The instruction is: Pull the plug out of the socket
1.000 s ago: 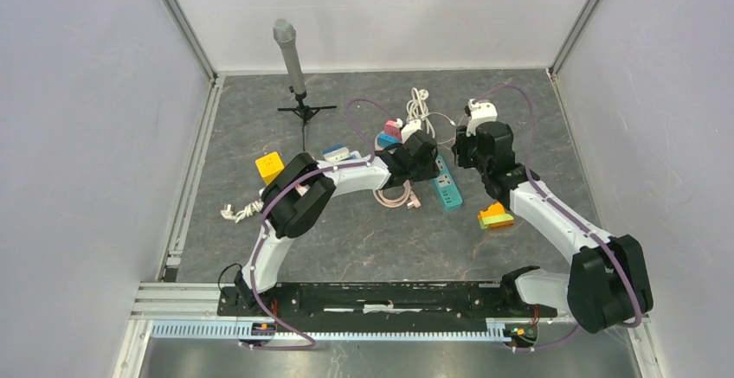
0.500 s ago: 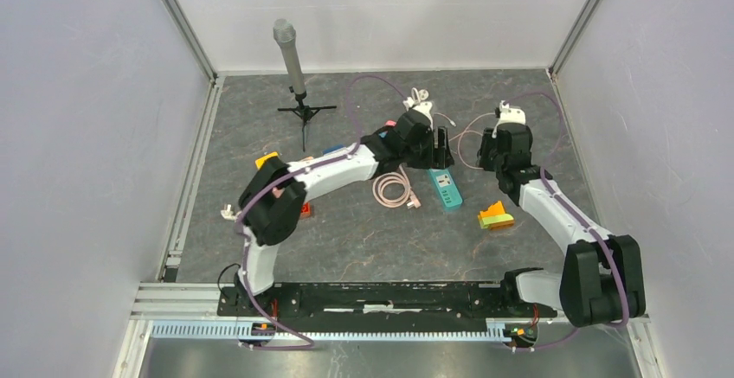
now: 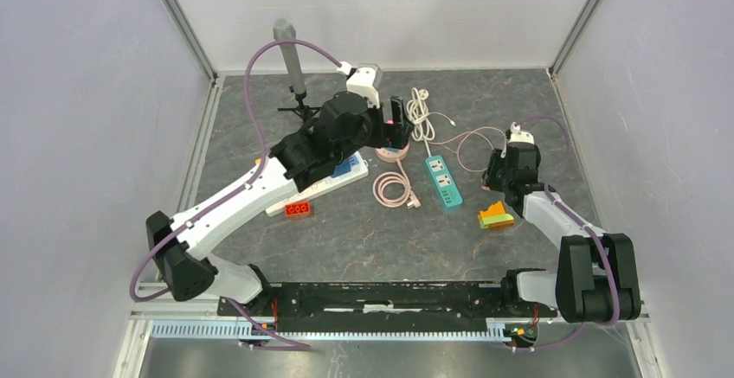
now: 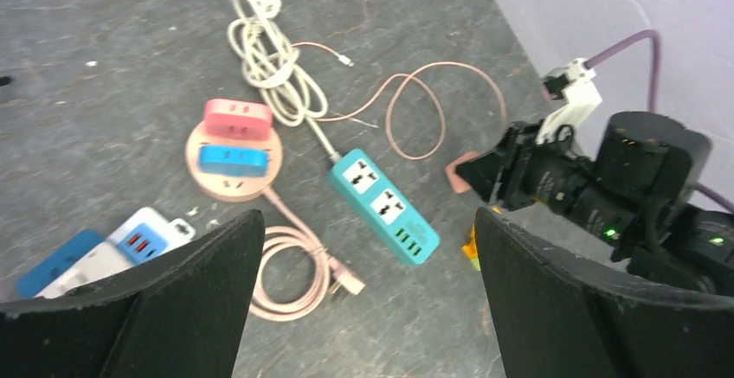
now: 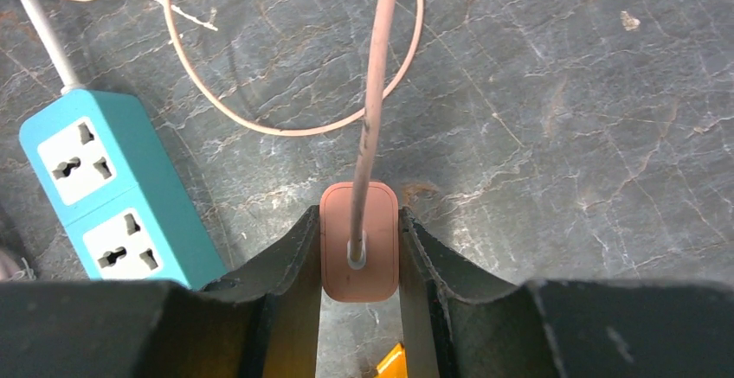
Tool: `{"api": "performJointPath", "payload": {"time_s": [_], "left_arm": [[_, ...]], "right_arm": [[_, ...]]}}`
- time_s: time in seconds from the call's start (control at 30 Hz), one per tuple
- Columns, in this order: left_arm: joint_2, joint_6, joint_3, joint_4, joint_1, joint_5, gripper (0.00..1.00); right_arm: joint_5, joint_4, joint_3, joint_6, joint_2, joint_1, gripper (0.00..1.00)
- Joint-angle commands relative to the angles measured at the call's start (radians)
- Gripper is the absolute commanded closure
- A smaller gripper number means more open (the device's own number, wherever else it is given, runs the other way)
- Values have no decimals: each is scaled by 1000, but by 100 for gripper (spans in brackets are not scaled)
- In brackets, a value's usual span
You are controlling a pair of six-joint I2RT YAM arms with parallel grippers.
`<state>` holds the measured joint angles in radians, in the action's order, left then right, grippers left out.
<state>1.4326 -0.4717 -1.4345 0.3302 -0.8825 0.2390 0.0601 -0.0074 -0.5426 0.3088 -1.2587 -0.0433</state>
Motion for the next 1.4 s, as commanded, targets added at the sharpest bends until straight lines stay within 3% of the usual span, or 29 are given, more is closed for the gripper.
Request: {"api": "performJointPath", "payload": {"time_s": [0.0,0.17,0.37,0.53,0.67,0.73,0.97,1.2,1.37], "left_arm": [[-79,81,37,99,4,107,3],[-178,95,98,125,5,162,2],[-244,117,101,171,5,203,1],[-305,113,137,182,6,222,1],[-362,101,194,184,6,237,1],[-389,87,229,188,5,248,0],[-461,15,299,260,5,249,0],[-528,-44,350,301,6,186,0],[-565,-77,372,321,6,153,0]], "right_arm": [[41,36,2,17,3,21,61],[73,-41,-35,18,14,26,34],[71,-106,-78,8,93,26,22],[-17,-124,-117,20,177,26,22],[-306,50,-64,115,195,-4,26],[-358,140,-30,182,181,-62,27],[-225,222,-47,265,4,-321,33],[-164,231,-66,347,-166,-360,37],[-101,163,-86,350,-194,-361,37]]}}
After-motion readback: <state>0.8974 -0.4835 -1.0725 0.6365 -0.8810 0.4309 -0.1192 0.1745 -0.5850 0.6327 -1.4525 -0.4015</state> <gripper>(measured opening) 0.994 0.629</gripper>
